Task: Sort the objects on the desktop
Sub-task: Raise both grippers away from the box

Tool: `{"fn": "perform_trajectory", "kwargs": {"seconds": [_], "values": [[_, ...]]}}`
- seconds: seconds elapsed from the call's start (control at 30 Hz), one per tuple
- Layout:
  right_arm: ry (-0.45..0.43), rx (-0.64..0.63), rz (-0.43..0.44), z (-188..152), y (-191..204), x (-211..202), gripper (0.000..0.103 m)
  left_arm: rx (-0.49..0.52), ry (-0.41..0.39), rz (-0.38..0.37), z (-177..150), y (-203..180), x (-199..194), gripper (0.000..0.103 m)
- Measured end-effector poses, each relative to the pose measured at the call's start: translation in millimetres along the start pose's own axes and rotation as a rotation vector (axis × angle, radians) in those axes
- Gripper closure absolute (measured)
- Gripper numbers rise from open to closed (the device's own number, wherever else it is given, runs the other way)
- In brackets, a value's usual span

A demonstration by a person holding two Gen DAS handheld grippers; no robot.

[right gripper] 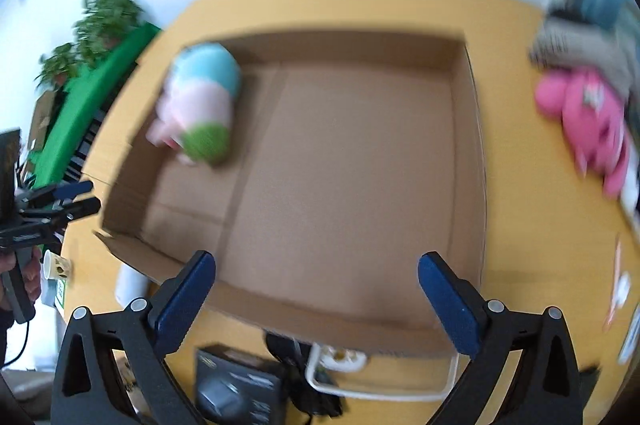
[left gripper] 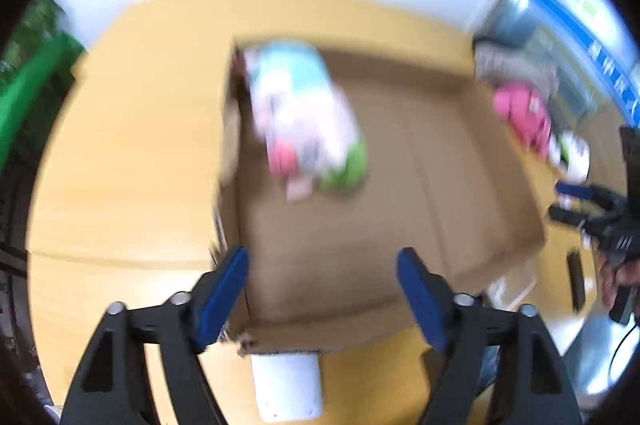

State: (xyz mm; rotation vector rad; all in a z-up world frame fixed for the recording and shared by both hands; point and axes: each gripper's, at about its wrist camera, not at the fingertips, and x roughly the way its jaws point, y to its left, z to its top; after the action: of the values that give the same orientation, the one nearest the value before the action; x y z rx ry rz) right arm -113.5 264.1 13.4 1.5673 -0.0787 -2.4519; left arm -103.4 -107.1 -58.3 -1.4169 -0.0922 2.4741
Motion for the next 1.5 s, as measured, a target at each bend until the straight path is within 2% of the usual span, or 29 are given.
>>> {"fn": "perform_trajectory", "kwargs": {"seconds": [0.17,0.3,0.43,0.5,0.57,0.63,0.67,0.7,0.73,0.77,0.8,0.87,0.9,0.93,0.97,1.0,1.03,1.2,1.5], "values": [[-0.068,-0.059,0.026,15.5,38.6,-32.6,0.0,0.018,-0.115,0.065,14.4,-20.3,-40.7,0.024],[-0.107,-0.088,0.026,15.3,86.1,-20.4,0.0,0.026,-0.149,0.128,6.6,-36.5,-57.0,0.024],[-0.135,-0.078,0.043,4.8,91.8,-33.6,0.005,0.042,-0.191,0.179,-6.0,-51.3,-70.8,0.024],[-0.147,-0.061,0.06,-0.1,88.7,-41.5,0.024,0.032,-0.21,0.173,-8.5,-54.4,-78.8,0.024],[-0.135,-0.045,0.042,-4.0,85.1,-43.8,0.066,0.007,-0.222,0.154,-9.9,-54.4,-85.5,0.024],[-0.126,-0.013,0.06,-9.7,78.5,-47.7,0.087,-0.009,-0.241,0.126,-12.8,-53.4,-93.8,0.026],[-0.122,0.004,0.064,-12.3,75.9,-49.5,0.087,-0.009,-0.244,0.112,-14.6,-53.5,-97.1,0.026],[-0.118,0.009,0.061,-12.0,76.6,-48.4,0.087,-0.008,-0.239,0.1,-15.5,-53.6,-97.3,0.043],[-0.115,0.013,0.053,-14.0,76.0,-49.8,0.086,-0.009,-0.225,0.082,-16.2,-53.7,-96.9,0.07],[-0.115,0.018,0.044,-15.6,75.5,-51.3,0.082,-0.018,-0.198,0.053,-16.6,-53.2,-95.0,0.079],[-0.117,0.024,0.041,-17.2,74.3,-53.0,0.075,-0.03,-0.179,0.032,-17.3,-53.1,-93.5,0.082],[-0.135,0.042,0.026,-20.6,72.1,-58.7,0.029,-0.046,-0.171,0.024,-18.3,-53.3,-93.1,0.076],[-0.145,0.046,0.021,-20.9,72.3,-60.5,0.021,-0.048,-0.171,0.036,-18.5,-54.5,-93.6,0.069],[-0.158,0.048,0.019,-21.6,72.3,-63.8,0.016,-0.046,-0.171,0.048,-18.6,-56.2,-94.2,0.056],[-0.166,0.048,0.019,-21.7,73.1,-66.4,0.015,-0.043,-0.174,0.057,-18.6,-58.1,-95.1,0.049],[-0.165,0.044,0.02,-22.6,72.5,-68.0,0.014,-0.042,-0.179,0.058,-18.7,-59.6,-96.2,0.037],[-0.161,0.039,0.019,-23.3,72.4,-69.3,0.012,-0.04,-0.186,0.056,-18.9,-60.8,-97.1,0.032],[-0.146,0.039,0.021,-25.5,75.2,-69.7,0.01,-0.028,-0.151,0.071,-19.6,-65.6,-92.2,0.032],[-0.143,0.036,0.009,-37.0,82.9,-73.6,0.01,-0.014,-0.123,0.051,-32.2,-65.3,-91.9,0.032]]}}
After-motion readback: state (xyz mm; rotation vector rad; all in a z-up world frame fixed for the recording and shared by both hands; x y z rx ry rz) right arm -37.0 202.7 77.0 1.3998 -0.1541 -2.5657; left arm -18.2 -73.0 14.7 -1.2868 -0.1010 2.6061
